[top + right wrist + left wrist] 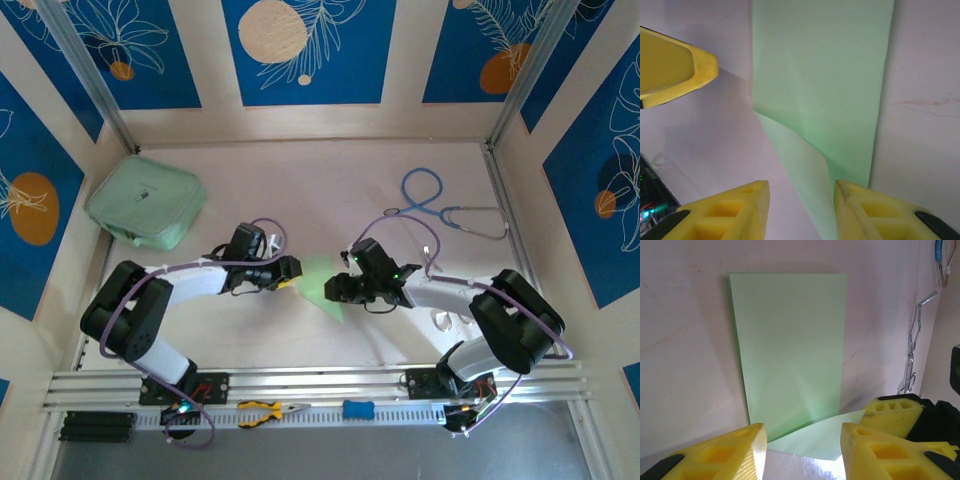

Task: Fold a paper plane with a square sheet of paper (pick it up from the middle)
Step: Fourth fold the wing at the center of the table.

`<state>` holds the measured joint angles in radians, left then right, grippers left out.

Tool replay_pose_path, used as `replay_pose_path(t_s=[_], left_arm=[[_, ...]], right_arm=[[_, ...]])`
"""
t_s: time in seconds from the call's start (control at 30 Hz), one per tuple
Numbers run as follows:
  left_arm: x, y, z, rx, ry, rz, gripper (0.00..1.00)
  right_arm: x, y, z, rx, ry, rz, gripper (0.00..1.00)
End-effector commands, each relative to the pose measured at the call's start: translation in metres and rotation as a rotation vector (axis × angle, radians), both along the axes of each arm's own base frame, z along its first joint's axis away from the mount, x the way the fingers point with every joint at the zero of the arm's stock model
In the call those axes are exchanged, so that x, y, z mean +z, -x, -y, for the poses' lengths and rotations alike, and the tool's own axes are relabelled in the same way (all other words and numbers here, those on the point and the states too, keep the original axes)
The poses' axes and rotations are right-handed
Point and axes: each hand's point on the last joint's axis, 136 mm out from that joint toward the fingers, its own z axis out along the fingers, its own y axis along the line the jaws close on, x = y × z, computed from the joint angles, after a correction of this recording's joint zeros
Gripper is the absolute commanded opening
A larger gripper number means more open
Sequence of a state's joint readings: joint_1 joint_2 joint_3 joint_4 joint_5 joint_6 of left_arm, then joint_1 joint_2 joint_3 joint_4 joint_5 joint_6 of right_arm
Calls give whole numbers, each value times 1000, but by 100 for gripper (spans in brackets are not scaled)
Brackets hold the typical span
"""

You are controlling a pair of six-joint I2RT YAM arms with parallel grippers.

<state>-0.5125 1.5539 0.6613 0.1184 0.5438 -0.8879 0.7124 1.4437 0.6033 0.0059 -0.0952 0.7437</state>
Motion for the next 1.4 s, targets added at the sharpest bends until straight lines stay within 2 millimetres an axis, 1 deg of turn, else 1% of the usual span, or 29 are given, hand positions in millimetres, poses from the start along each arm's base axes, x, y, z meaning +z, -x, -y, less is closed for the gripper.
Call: replay_pose_path(t_s=[0.0, 0.03, 0.27, 0.3, 0.33, 0.37, 0.47, 0.6, 0.77, 0.97, 1.07, 1.37], left_arm=[[-2, 1, 1, -23, 21, -5, 44], [-3, 1, 1, -23, 21, -5, 44], [-6, 3, 1, -26, 30, -22, 44], [-7, 4, 1, -23, 30, -25, 44], [-7, 3, 0, -19, 31, -25, 44], [-7, 3, 1, -18, 33, -26, 44], [-8, 3, 2, -21, 38, -29, 44], [-8, 3, 2, -23, 41, -34, 44], [-8, 3, 2, -26, 35, -39, 44], [-8, 2, 1, -40, 25, -40, 44], [-6, 0, 1, -42, 32, -42, 44], [-3, -4, 5, -52, 51, -43, 46]], right_arm=[[0, -4, 2, 2, 21, 11, 41], [-1, -3, 1, 4, 9, 11, 43], [4, -1, -7, 35, -37, 43, 44], [5, -1, -8, 42, -41, 47, 47], [6, -1, -9, 48, -44, 51, 53], [6, 0, -10, 53, -45, 50, 55], [4, -1, -10, 57, -34, 43, 49], [0, -1, -11, 63, -25, 32, 39], [-3, -1, -9, 65, -13, 26, 30], [3, 0, -7, 68, -29, 41, 19], [5, 1, -5, 69, -44, 42, 11], [12, 2, -6, 86, -109, 48, 11]])
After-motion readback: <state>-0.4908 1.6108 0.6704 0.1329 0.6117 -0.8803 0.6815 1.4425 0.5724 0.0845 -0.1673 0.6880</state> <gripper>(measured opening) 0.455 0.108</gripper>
